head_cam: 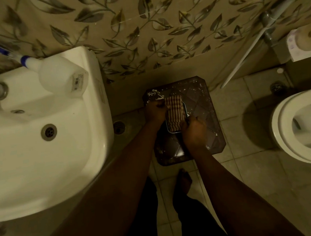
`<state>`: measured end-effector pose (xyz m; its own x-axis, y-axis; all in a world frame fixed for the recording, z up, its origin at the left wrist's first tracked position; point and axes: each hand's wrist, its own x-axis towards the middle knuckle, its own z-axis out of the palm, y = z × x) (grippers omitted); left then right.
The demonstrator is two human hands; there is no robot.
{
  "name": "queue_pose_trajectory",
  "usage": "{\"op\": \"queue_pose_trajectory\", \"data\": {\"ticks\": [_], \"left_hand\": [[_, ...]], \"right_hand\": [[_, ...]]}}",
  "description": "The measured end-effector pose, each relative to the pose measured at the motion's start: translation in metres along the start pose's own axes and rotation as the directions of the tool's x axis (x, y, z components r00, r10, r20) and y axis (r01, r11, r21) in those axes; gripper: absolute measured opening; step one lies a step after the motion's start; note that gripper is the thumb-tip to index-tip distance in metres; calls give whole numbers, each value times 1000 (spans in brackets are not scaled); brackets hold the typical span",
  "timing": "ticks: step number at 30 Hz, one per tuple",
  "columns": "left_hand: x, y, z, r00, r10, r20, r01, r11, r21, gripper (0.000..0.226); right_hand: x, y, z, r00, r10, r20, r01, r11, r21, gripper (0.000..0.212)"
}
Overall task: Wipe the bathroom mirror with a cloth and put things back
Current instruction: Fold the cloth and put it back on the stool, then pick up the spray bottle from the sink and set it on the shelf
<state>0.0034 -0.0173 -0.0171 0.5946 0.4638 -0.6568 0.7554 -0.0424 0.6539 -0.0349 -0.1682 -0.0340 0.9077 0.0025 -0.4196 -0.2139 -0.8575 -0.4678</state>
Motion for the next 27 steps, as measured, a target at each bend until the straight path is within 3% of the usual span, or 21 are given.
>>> {"op": "queue_pose_trajectory", "data": {"ticks": [7, 13, 19, 23, 27], "left_hand": [[-41, 14, -18, 999, -6, -38, 7, 1000, 19, 35], [-97, 52, -47, 963, 261, 67, -269, 919, 290, 35], [-145, 111, -87, 900, 436, 16, -431, 881, 198, 32], [-178, 154, -125, 812, 576, -95, -552, 811, 193, 28], [-214, 195, -172, 628, 764, -146, -690, 634, 350, 31]], "right_hand": [[-23, -13, -39, 998, 55, -30, -53, 997, 57, 37], [-45, -54, -89, 999, 4, -34, 0, 993, 119, 38], [-67, -113, -147, 975, -121, -187, 145, 982, 120, 40], [-76, -157, -185, 920, -217, -327, 284, 943, 173, 31], [-81, -212, -224, 815, -315, -487, 430, 891, 144, 39]]}}
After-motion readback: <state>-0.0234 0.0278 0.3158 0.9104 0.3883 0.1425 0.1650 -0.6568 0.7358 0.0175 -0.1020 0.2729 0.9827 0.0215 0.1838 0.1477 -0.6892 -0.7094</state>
